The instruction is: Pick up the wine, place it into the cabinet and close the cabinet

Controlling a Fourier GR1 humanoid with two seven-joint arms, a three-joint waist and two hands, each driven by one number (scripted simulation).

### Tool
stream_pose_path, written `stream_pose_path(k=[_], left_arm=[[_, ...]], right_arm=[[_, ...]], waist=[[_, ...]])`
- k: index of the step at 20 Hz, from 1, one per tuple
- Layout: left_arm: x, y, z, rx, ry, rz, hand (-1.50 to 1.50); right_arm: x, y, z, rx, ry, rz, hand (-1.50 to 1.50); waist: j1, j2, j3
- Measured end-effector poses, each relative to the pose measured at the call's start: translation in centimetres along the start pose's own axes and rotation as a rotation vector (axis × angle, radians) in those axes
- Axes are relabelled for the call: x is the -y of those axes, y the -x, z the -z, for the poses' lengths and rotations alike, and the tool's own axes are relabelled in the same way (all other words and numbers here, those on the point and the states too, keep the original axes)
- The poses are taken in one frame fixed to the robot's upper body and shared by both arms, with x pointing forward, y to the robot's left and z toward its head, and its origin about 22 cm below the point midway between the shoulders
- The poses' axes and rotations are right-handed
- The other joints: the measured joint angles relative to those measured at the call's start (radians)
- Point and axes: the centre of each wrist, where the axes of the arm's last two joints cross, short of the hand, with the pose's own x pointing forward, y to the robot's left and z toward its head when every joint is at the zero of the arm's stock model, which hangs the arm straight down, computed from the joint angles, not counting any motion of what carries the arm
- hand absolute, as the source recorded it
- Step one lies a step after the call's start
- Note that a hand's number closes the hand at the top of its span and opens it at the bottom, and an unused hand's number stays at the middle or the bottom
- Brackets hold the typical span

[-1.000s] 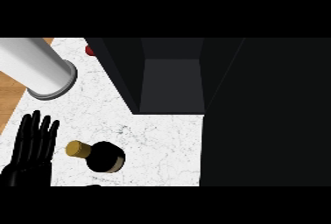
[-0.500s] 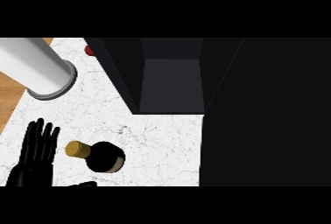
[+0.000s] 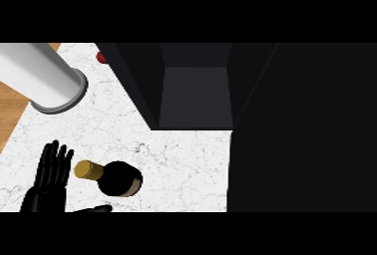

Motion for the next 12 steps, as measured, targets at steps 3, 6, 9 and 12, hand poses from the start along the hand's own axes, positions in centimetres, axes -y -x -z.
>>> stream_pose_path(k=[3, 6, 9, 12], left_arm=[[-0.1, 1.2, -0.3, -0.013, 0.005, -0.001, -1.5], [0.0, 2.1, 0.2, -0.023, 0.009, -0.008, -1.5], [-0.5, 3.4, 0.2, -0.045, 0.012, -0.023, -1.5], [-0.5, 5.0, 0.0, -0.06, 0.022, -0.03, -1.5]], right_arm=[[-0.2, -0.4, -0.2, 0.005, -0.002, 0.003, -1.5], [-0.4, -0.7, 0.0, -0.001, -0.002, 0.0, -1.5], [-0.4, -0.4, 0.2, 0.0, 0.004, 0.001, -1.5], [-0.8, -0.8, 0.5, 0.005, 0.0, 0.003, -1.5]], waist=[[0.0, 0.0, 0.0], [-0.001, 0.0, 0.0], [-0.001, 0.0, 0.0], [-0.001, 0.0, 0.0]])
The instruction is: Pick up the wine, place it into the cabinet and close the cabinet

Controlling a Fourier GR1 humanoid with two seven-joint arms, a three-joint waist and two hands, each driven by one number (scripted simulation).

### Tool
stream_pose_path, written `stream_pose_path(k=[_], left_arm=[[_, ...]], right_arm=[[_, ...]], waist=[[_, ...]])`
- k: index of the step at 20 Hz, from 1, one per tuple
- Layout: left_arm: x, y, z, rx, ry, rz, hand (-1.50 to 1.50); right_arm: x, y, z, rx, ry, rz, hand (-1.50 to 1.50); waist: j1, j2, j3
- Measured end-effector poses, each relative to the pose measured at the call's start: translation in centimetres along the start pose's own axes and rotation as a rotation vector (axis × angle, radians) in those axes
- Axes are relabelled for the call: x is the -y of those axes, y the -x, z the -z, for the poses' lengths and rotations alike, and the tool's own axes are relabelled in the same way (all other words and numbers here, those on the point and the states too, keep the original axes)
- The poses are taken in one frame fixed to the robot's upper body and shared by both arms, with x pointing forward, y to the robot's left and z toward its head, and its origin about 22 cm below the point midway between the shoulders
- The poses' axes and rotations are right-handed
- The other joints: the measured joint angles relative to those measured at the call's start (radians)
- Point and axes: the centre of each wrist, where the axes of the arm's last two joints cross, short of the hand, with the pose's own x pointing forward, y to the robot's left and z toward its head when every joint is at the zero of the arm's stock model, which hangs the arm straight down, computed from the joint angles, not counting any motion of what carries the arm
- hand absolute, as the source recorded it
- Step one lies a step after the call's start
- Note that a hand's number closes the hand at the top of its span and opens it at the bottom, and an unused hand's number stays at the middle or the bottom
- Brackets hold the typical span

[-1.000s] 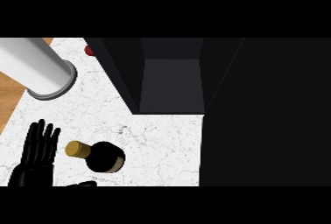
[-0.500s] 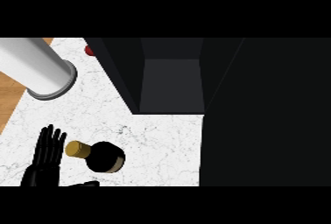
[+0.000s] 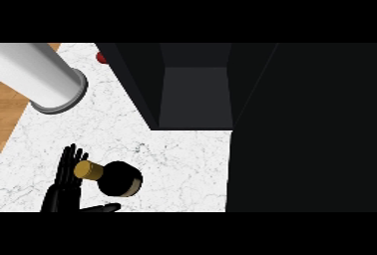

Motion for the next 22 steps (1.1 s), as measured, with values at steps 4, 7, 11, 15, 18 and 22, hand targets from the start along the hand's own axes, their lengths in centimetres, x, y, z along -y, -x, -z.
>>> stream_pose_path(k=[4, 7, 11, 15, 18, 22], left_arm=[[0.0, 1.7, -0.5, -0.009, 0.009, 0.002, -1.5], [-0.3, 2.7, 0.5, -0.018, 0.009, 0.0, -1.5], [0.3, 4.2, 0.5, -0.029, 0.015, -0.006, -1.5], [-0.2, 5.5, 0.3, -0.031, 0.017, -0.01, -1.5], [0.1, 6.3, 0.7, -0.034, 0.002, -0.024, -1.5], [0.2, 7.4, 0.6, -0.036, 0.0, -0.077, -1.5]], right_arm=[[0.0, 0.2, 0.0, 0.005, 0.0, 0.0, -1.5], [-0.1, 0.0, 0.0, 0.003, 0.0, 0.0, -1.5], [0.1, 0.1, -0.2, 0.004, 0.005, -0.017, -1.5], [0.0, 0.3, -0.2, 0.002, 0.005, -0.012, -1.5], [0.0, 0.6, -0.5, 0.005, -0.003, -0.007, -1.5], [0.2, 0.6, -1.0, 0.006, -0.002, -0.016, -1.5]], waist=[[0.0, 0.0, 0.0], [-0.001, 0.0, 0.0], [-0.002, 0.0, 0.0], [-0.001, 0.0, 0.0], [-0.001, 0.0, 0.0], [-0.002, 0.0, 0.0]])
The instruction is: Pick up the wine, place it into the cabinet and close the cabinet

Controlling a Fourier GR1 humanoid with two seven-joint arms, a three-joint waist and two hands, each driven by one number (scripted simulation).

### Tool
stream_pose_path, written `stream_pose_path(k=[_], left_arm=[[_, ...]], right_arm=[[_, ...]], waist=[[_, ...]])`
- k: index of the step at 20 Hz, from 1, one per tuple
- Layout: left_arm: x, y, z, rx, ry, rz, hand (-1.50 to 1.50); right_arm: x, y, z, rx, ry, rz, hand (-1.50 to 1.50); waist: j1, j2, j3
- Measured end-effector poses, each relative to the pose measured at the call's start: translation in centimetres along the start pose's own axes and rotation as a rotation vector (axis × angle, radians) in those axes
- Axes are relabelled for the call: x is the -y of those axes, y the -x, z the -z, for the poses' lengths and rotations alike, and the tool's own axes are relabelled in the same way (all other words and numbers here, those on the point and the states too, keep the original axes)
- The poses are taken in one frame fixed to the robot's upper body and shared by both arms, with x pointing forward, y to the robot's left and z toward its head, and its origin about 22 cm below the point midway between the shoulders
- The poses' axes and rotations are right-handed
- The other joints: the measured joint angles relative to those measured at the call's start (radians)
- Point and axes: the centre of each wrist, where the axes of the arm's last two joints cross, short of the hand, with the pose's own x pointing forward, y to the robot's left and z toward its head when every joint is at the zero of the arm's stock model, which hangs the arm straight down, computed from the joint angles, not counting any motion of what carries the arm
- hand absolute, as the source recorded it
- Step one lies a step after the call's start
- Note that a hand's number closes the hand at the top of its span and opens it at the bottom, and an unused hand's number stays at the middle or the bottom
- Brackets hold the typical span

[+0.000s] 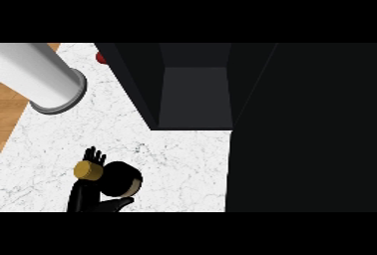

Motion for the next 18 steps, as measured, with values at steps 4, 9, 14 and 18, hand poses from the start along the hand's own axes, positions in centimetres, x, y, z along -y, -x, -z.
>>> stream_pose_path(k=[4, 9, 14, 18], left_arm=[[0.2, 0.5, 0.4, 0.011, 0.016, -0.053, -1.5], [-0.5, 1.5, 1.0, 0.01, 0.022, -0.083, -1.5], [-0.1, 2.2, 0.7, 0.019, 0.035, -0.093, 1.5], [-0.2, 2.5, 0.6, 0.03, 0.069, -0.112, 1.5]], right_arm=[[0.2, -0.2, 0.1, -0.004, 0.006, -0.013, -1.5], [0.0, -0.2, -0.2, -0.009, 0.011, -0.006, -1.5], [-0.3, -0.4, 0.2, -0.005, 0.008, -0.012, -1.5], [-0.2, 0.0, 0.3, -0.002, 0.011, 0.0, -1.5]], waist=[[0.0, 0.0, 0.0], [-0.001, 0.0, 0.0], [0.002, -0.002, 0.006], [0.003, -0.006, 0.012]])
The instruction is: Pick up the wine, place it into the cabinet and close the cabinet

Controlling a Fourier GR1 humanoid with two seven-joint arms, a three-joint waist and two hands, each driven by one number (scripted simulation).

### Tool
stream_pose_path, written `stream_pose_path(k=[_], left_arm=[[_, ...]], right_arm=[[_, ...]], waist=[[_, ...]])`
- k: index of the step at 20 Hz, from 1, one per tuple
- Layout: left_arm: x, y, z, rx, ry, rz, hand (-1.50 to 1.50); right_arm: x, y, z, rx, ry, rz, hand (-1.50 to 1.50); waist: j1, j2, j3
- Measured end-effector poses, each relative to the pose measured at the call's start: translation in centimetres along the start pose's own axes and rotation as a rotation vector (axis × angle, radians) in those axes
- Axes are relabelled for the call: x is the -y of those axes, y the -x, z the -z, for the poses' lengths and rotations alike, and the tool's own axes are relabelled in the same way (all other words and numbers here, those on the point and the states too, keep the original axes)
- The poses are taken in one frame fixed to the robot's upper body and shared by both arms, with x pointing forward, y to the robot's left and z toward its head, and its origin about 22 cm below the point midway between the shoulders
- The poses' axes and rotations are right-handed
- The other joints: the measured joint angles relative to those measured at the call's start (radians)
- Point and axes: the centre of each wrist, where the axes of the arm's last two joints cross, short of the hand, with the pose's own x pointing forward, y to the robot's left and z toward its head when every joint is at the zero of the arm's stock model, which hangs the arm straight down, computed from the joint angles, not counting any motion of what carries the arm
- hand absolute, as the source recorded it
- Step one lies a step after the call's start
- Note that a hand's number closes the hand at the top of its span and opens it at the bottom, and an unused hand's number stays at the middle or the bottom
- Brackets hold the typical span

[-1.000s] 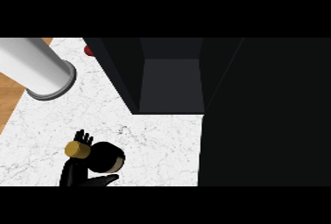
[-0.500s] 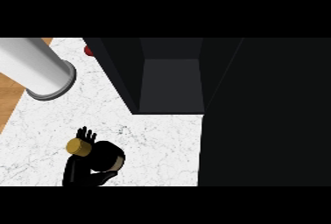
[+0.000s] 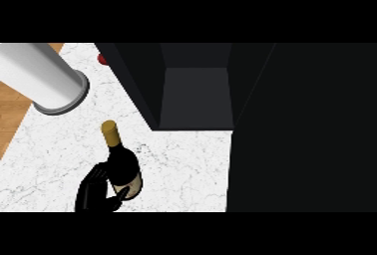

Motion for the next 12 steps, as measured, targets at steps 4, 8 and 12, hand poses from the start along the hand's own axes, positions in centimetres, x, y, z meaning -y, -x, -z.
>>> stream_pose_path(k=[4, 8, 12], left_arm=[[0.16, 0.24, -0.02, 0.012, 0.001, 0.019, 1.5], [0.16, 0.41, -0.01, 0.021, 0.011, 0.02, 1.5], [0.12, 0.58, -0.06, 0.026, 0.014, 0.015, 1.5]], right_arm=[[0.77, 0.3, -0.01, -0.002, 0.005, -0.004, -1.5], [0.64, 0.19, 0.18, -0.003, 0.003, -0.001, -1.5], [0.89, 0.37, 0.08, 0.002, 0.001, -0.01, -1.5]], waist=[[0.001, -0.002, 0.004], [0.002, -0.003, 0.007], [0.001, -0.005, 0.009]])
